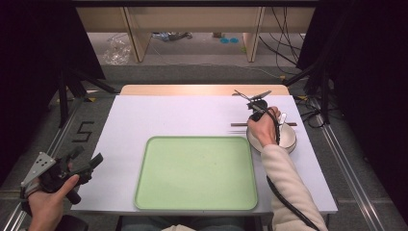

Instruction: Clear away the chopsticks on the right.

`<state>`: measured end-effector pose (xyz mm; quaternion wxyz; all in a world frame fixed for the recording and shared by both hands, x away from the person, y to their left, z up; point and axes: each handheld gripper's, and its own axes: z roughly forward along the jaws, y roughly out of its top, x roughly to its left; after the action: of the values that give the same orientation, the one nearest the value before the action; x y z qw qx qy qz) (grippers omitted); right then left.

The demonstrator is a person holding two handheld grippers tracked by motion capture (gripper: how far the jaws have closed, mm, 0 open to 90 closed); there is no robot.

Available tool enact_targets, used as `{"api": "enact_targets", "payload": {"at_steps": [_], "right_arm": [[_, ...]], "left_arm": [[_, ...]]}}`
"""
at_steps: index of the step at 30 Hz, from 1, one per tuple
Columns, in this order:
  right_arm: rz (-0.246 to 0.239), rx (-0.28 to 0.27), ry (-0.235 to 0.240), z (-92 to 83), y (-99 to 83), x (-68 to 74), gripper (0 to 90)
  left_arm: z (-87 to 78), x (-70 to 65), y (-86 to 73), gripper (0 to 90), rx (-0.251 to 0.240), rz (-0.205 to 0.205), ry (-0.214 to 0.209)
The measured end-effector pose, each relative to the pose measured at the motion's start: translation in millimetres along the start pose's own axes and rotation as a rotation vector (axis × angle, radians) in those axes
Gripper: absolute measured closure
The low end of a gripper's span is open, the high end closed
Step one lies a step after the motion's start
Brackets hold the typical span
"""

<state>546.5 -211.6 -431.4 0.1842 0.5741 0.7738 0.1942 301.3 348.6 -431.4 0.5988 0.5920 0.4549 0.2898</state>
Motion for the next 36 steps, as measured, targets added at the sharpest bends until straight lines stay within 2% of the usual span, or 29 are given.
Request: {"api": "enact_targets", "payload": {"at_steps": [2, 3, 4, 5, 6, 8, 10, 11, 16, 19, 20, 22, 23, 25, 26, 27, 28, 29, 30, 31, 32, 33, 34, 35, 36], "right_arm": [[0.002, 0.008, -0.009, -0.2, 0.5, 0.5, 90.0], [0.019, 0.013, -0.009, 0.0, 0.8, 2.2, 90.0], [-0.01, 0.014, -0.002, 0.5, 1.5, 0.4, 90.0], [-0.01, 0.014, -0.002, 0.5, 1.5, 0.4, 90.0], [0.015, 0.021, -0.011, 1.0, 1.8, 2.9, 90.0], [-0.008, 0.031, -0.026, 1.9, 2.9, 1.8, 90.0], [-0.005, 0.024, -0.02, 2.5, 2.5, 2.1, 90.0], [0.012, 0.042, -0.025, 2.3, 3.7, 3.9, 90.0], [0.006, 0.059, -0.032, 4.2, 5.8, 3.8, 90.0], [-0.018, 0.058, -0.026, 4.2, 6.0, 1.4, 90.0], [-0.044, 0.055, -0.031, 4.7, 6.8, -0.2, 90.0], [-0.028, 0.057, -0.02, 5.2, 8.0, 0.3, 90.0], [0.02, 0.093, -0.009, 2.3, 8.7, 3.0, 88.5], [0.017, 0.075, -0.012, -3.9, 10.7, 1.7, 86.8], [-0.01, 0.072, -0.021, -7.9, 12.6, 2.1, 84.7], [-0.01, 0.072, -0.021, -7.9, 12.6, 2.1, 84.7], [-0.079, 0.048, -0.022, -10.7, 15.5, 1.0, 82.5], [-0.152, 0.037, -0.002, -15.8, 20.0, 1.2, 78.6], [-0.307, 0.029, -0.002, -20.7, 27.9, 4.0, 68.8], [-0.41, 0.041, -0.003, -22.0, 32.1, 4.5, 64.9], [-0.41, 0.041, -0.003, -22.0, 32.1, 4.5, 64.9], [-0.587, 0.067, -0.015, -22.0, 37.6, 5.8, 60.1], [-0.687, 0.09, -0.031, -21.1, 40.4, 7.6, 59.9], [-0.687, 0.09, -0.031, -21.1, 40.4, 7.6, 59.9], [-0.807, 0.117, -0.049, -18.9, 43.9, 9.9, 60.1]], "left_arm": [[-0.1, 0.0, 0.0, 15.8, -0.001, -0.001, 0.0], [0.0, 0.1, 0.1, 15.8, -0.001, -0.001, 0.0], [-0.2, -0.6, -0.1, 15.8, -0.001, -0.011, 0.007], [-0.2, -0.4, -0.1, 15.8, -0.001, -0.008, 0.005], [-0.2, -0.4, -0.1, 15.8, -0.001, -0.008, 0.006], [-0.4, -0.6, -0.2, 15.8, 0.0, -0.012, 0.008], [-0.3, -0.3, -0.1, 15.8, -0.001, -0.006, 0.006], [-0.4, -0.6, -0.2, 15.8, 0.001, -0.011, 0.008], [-0.8, 0.0, 0.1, 15.7, 0.0, -0.004, 0.007], [-0.6, -0.3, 0.0, 15.7, -0.001, -0.01, 0.009], [-0.6, -0.3, 0.0, 15.7, -0.001, -0.011, 0.009], [-0.6, -0.8, -0.1, 15.7, -0.002, -0.018, 0.012], [-0.6, -0.1, 0.0, 15.7, 0.001, -0.01, 0.01], [-0.9, 0.3, -0.1, 15.7, 0.003, -0.01, 0.012], [-0.7, 0.2, -0.2, 15.7, 0.004, -0.014, 0.013], [-0.7, 0.2, -0.2, 15.7, 0.004, -0.014, 0.013], [-0.2, 0.4, -0.4, 15.7, 0.003, -0.011, 0.009], [0.1, 0.9, -0.1, 15.7, 0.004, -0.002, 0.005], [0.1, 0.3, -0.2, 15.7, 0.002, -0.006, 0.006], [0.0, 0.3, 0.0, 15.7, 0.002, -0.002, 0.004], [-0.3, -0.6, -0.1, 15.7, 0.001, -0.012, 0.01], [-0.7, -0.8, -0.1, 15.7, 0.0, -0.016, 0.013], [-0.5, 0.1, -0.1, 15.7, 0.001, -0.009, 0.01], [-0.5, 0.1, -0.1, 15.7, 0.001, -0.009, 0.01], [-0.5, 0.1, -0.4, 15.7, 0.002, -0.014, 0.013]]}}
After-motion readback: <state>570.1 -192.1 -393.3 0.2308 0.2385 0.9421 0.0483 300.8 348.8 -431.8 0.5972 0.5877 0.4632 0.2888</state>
